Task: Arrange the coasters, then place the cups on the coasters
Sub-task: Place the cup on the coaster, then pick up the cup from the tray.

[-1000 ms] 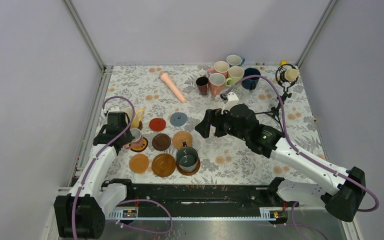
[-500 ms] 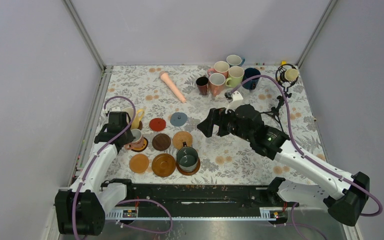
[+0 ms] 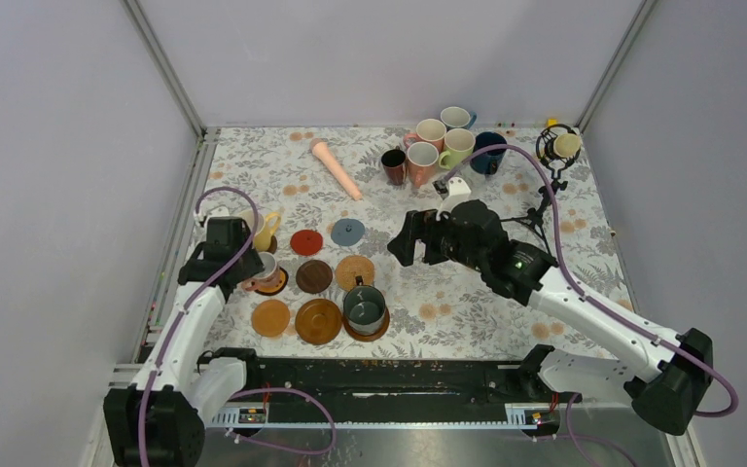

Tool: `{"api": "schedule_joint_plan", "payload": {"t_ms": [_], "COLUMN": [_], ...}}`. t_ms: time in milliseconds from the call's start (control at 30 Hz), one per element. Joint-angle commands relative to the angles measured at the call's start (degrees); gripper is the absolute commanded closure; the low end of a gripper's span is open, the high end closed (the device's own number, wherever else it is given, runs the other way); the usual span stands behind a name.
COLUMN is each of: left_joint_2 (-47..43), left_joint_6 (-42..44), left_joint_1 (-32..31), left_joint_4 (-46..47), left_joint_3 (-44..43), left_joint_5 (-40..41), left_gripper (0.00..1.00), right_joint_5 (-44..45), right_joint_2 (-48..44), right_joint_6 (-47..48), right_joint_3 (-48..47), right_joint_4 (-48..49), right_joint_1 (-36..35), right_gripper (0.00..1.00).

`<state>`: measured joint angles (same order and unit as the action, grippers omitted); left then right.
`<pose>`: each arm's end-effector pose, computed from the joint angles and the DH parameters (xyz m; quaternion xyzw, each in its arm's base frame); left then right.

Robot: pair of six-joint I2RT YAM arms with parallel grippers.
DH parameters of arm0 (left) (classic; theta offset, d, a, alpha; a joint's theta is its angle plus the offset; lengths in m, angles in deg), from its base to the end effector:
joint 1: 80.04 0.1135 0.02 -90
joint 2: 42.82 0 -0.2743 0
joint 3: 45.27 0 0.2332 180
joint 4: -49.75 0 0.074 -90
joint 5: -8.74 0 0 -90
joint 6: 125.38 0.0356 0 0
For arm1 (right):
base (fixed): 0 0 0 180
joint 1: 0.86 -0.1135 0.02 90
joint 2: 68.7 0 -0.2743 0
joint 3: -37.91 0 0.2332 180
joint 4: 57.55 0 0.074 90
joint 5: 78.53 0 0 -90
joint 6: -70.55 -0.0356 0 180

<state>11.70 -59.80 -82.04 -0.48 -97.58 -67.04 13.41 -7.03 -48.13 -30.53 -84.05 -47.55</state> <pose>0.1602 0.0032 0.2419 -0.2217 0.9138 0.0411 0.3378 0.1549 0.1626 0.3454 -0.1184 0.8091 0.3408 0.4638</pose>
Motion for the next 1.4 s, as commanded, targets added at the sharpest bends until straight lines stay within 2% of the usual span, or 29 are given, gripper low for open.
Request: {"api": "schedule_joint_plan", "payload": {"t_ms": [0, 67, 100, 200, 233, 367, 433, 500, 633, 833, 1167, 1267, 1367], "left_joint_2": [-4.8, -6.0, -6.5, -7.6, -7.9, -8.3, -8.3, -9.0, -12.4, -15.3, -14.9, -14.2, -14.2], "left_joint_6": [-1.9, -2.2, -2.2, -1.6, -1.4, -2.2, -1.5, -0.7, 0.3, 0.4, 0.3, 0.3, 0.3], "left_joint_1": [0.3, 0.3, 0.3, 0.3, 0.3, 0.3, 0.3, 0.3, 0.2, -0.9, -1.6, -1.8, -2.1], "left_joint_4": [-3.2, -4.9, -5.4, -5.9, -6.0, -6.4, -6.2, -5.4, -2.6, -1.2, -0.3, -0.7, -0.8], "left_joint_3": [-6.1, -8.2, -9.1, -11.6, -12.2, -11.5, -10.3, -9.0, -7.4, -6.4, -5.9, -6.3, -6.3], "left_joint_5": [1.7, 1.7, 1.3, -1.9, -3.2, -6.9, -8.6, -9.8, -17.4, -17.1, -19.6, -19.4, -19.2], "left_gripper": [0.42, 0.28, 0.25, 0.05, 0.02, 0.01, 0.01, 0.01, 0.01, 0.01, 0.01, 0.01, 0.01], "right_joint_5": [4.3, 3.7, 2.9, 1.5, 1.6, -0.1, -0.4, -0.8, 1.1, 1.2, 0.4, 0.8, 2.1], "right_joint_2": [2.1, 3.6, 4.6, 8.8, 10.7, 20.2, 25.6, 31.1, 43.1, 56.5, 77.5, 81.7, 83.6], "right_joint_6": [3.6, 6.1, 7.2, 13.6, 16.4, 22.2, 24.8, 27.7, 32.7, 36.0, 42.7, 44.7, 46.0], "right_joint_3": [-4.6, -6.6, -8.0, -12.9, -14.6, -23.5, -28.8, -34.3, -46.0, -60.6, -85.2, -90.4, -91.2], "right_joint_4": [-2.6, -2.7, -2.8, -2.7, -2.8, -4.4, -6.2, -8.5, -12.1, -17.2, -27.2, -27.3, -26.9], "right_joint_1": [1.7, 3.0, 3.5, 4.5, 4.9, 7.6, 8.5, 9.1, 10.8, 12.9, 14.4, 14.4, 14.6], "right_gripper": [0.00, 0.02, 0.03, 0.09, 0.12, 0.26, 0.28, 0.29, 0.30, 0.31, 0.34, 0.36, 0.38]}}
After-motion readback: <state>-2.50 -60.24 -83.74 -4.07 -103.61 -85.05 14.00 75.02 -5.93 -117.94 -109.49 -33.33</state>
